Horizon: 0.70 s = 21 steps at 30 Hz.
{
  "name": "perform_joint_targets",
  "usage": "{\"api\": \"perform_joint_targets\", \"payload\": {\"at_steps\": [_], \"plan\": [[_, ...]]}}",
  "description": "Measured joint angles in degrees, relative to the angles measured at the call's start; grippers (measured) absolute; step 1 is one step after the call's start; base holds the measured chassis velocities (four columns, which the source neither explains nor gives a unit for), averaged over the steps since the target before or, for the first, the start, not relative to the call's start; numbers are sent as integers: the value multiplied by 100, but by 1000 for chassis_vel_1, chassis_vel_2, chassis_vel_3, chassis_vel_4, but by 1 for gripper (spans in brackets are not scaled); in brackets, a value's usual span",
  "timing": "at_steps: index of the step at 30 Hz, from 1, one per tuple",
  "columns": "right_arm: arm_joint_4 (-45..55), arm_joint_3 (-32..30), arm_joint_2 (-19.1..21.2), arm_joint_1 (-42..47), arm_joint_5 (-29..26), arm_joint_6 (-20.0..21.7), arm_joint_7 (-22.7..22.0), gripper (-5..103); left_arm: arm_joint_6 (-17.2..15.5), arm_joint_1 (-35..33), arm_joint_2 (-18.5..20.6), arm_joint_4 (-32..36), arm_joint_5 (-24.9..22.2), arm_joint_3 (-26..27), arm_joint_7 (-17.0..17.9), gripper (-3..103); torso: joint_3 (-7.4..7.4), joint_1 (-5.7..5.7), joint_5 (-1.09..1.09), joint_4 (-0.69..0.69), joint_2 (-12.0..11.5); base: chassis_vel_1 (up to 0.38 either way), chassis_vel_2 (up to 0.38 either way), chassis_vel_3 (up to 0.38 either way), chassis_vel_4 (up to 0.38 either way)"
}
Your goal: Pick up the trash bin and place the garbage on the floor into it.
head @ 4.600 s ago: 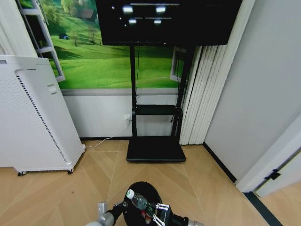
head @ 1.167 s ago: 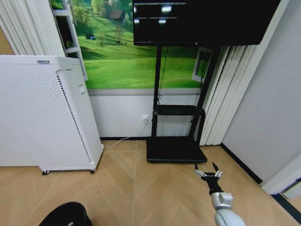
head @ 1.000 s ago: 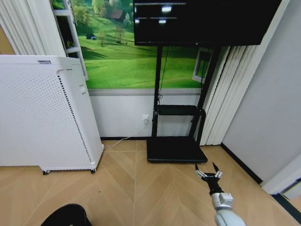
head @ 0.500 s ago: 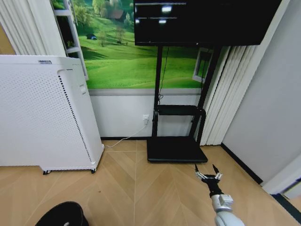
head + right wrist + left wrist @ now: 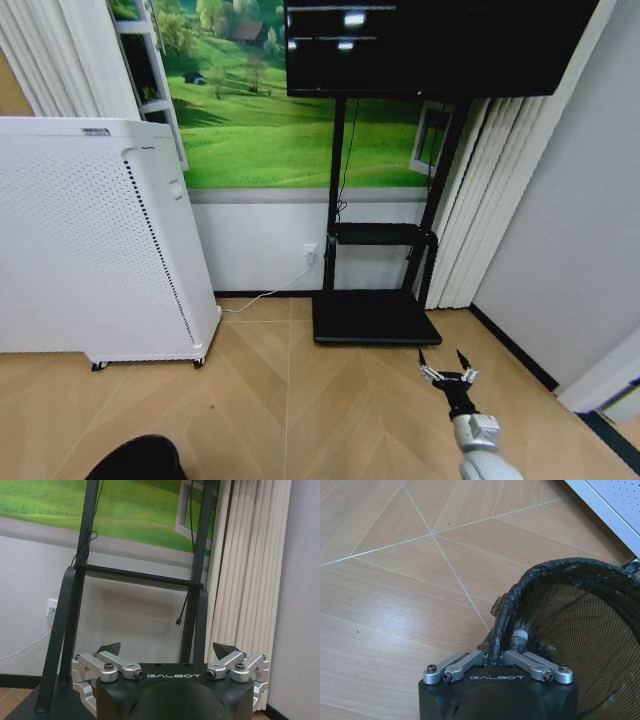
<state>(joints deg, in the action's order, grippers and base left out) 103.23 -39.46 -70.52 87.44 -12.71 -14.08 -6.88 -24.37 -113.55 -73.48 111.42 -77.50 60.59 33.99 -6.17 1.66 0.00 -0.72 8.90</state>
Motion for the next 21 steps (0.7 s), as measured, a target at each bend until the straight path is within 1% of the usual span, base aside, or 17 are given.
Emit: {"api": "perform_joint_targets", "payload": {"at_steps": [6, 10, 14, 15, 16, 18, 20, 21], "plan": [[5, -10, -20, 45, -9, -8, -1, 100, 63, 91, 18, -114, 53, 34, 40, 1, 0, 0, 2, -1, 0, 0, 0, 0, 0], [14, -19, -24, 68, -9, -20, -3, 100, 62, 117, 33, -157, 69, 35, -62, 1, 0, 0, 2, 1, 0, 0, 0, 0, 0], [29, -33, -9, 87, -12, -30, -3, 100, 8, 130, 45, -140, 74, -14, -127, 1, 0, 0, 0, -1, 0, 0, 0, 0, 0], [32, -43, 4, 86, -15, -32, -3, 100, -23, 127, 45, -124, 74, -25, -142, -2, 0, 0, -2, -1, 0, 0, 0, 0, 0], [32, -43, 4, 86, -15, -32, -3, 100, -23, 127, 45, -124, 74, -25, -142, -2, 0, 0, -2, -1, 0, 0, 0, 0, 0], [33, -59, 30, 74, -29, -33, -4, 100, -62, 102, 38, -76, 172, -24, -156, 7, 0, 0, -2, -1, 0, 0, 0, 0, 0], [32, -61, 36, 64, -35, -36, -5, 100, -70, 84, 36, -61, 224, -13, -163, 7, 0, 0, -1, -1, 0, 0, 0, 0, 0], [27, -61, 40, 52, -40, -40, -9, 100, -74, 66, 36, -49, 246, 1, -171, 13, 0, 0, -1, 0, 0, 0, 0, 0, 0]]}}
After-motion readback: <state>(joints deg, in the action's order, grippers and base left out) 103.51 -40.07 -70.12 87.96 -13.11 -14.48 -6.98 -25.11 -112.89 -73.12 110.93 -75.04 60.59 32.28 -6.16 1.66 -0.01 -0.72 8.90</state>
